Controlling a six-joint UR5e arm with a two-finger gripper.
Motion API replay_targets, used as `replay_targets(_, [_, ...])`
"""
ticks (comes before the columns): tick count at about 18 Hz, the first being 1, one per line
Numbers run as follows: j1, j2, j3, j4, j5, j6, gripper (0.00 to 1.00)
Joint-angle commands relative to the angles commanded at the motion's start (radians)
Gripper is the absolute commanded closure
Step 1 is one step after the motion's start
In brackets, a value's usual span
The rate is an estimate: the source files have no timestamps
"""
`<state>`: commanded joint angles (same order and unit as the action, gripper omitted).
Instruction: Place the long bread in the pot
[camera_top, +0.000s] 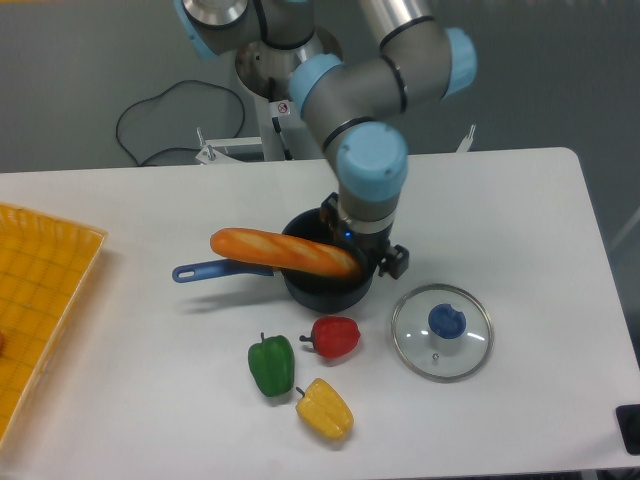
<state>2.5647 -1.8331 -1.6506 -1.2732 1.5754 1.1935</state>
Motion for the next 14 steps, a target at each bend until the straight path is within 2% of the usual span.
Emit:
replay_targets(2, [0.017, -0.006, 0.024, 0.03, 0.003, 0.0, 0.0])
replay_targets(5, [0.072, -0.012, 0.043, 0.112, 0.005, 0.005, 0.0])
replay_targets(8, [0.104, -0.031, 0.046, 0.123, 0.015, 0.028, 0.0])
replay_targets(10, [0.121, -0.069, 0.072, 0.138, 0.017, 0.029, 0.0])
replay_targets(13, [0.149, -0.089, 0.09, 0.147, 0.008, 0.038, 0.0])
replay_targets(14, [0.152, -0.094, 0.092, 0.143, 0.006, 0.078, 0.0])
